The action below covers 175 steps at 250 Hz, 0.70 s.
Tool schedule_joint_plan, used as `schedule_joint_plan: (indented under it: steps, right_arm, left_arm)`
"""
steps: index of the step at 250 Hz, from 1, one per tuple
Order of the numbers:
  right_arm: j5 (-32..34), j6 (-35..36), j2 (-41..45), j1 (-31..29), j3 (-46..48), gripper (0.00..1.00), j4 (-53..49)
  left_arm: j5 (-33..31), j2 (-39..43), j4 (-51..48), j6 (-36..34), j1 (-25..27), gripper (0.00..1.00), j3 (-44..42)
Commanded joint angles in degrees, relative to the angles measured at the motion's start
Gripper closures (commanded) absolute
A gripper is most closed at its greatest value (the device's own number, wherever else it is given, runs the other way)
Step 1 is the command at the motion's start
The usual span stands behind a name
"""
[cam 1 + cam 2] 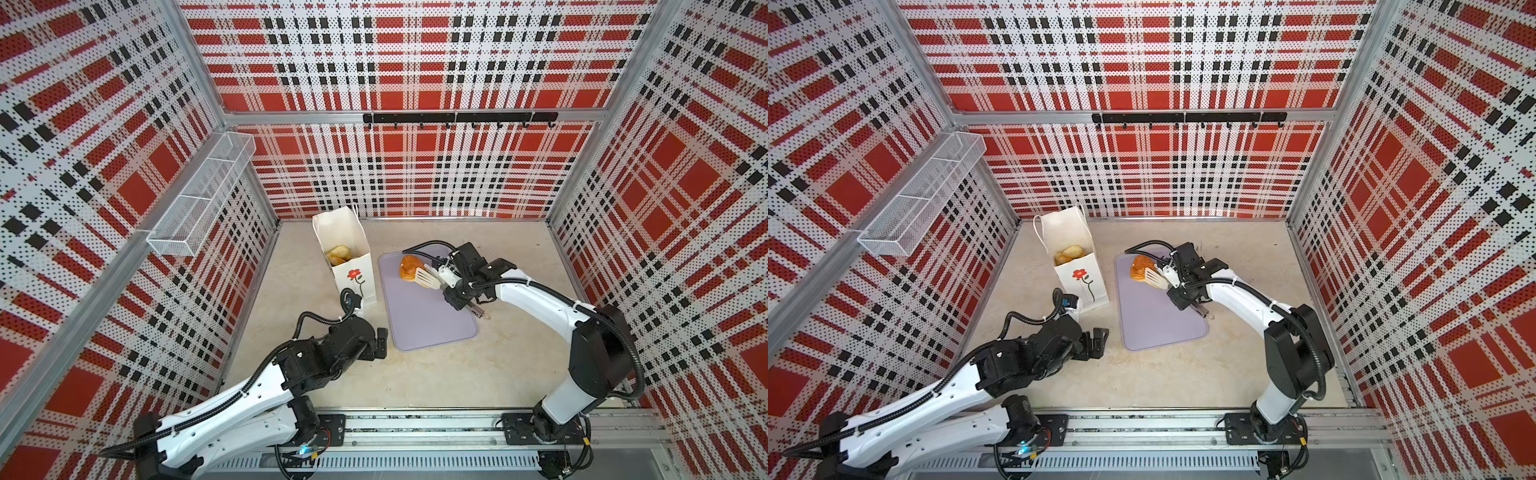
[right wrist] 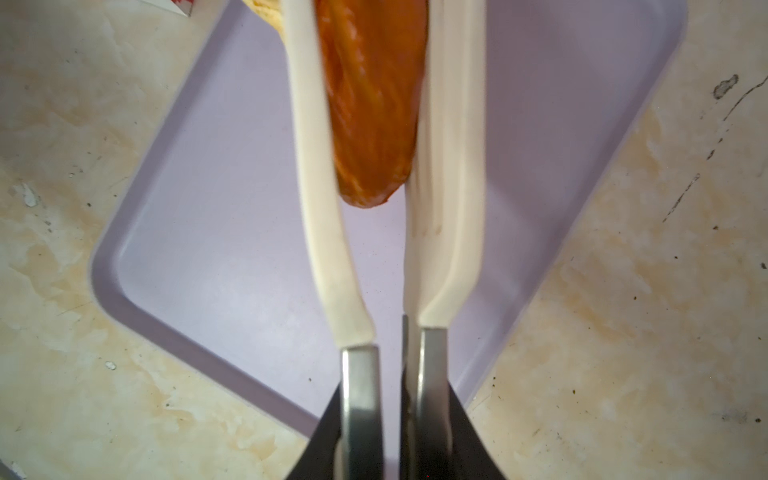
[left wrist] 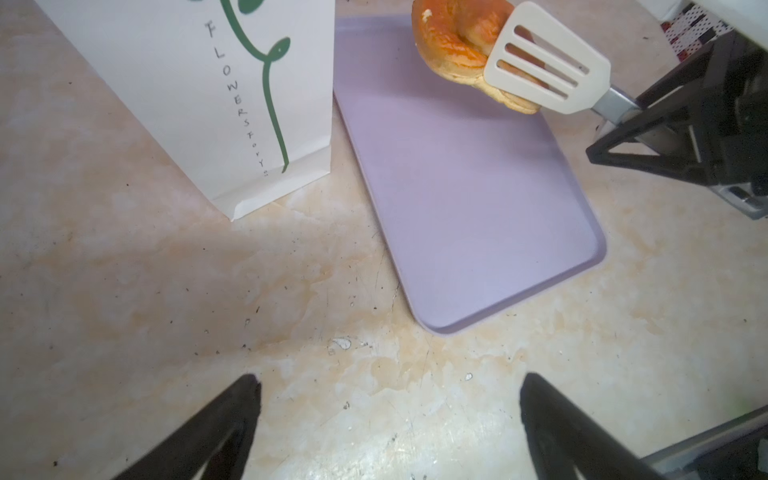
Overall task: Place the fake bread into the paper bag
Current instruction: 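Carry the flaky pastry in the right tongs over the paper bag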
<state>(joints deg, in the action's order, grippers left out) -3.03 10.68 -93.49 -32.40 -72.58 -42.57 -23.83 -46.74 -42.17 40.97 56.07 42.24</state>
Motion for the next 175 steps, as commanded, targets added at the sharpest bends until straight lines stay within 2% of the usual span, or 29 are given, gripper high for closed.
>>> schedule_joint_plan:
  steps: [1, 175]
  right_arm:
    - [-2.88, -1.86, 3.87, -0.12, 0.02, 0.72, 3.48]
    - [-4.84, -6.5, 13.16, -3.26, -3.03, 0.71, 2.83]
  left_arm:
    - [-1.74, 1.04, -1.29, -1.3, 0.36, 0.01, 2.18]
    - [-6.04, 5.28, -7.1, -6.82, 0.13, 0.01, 11.44]
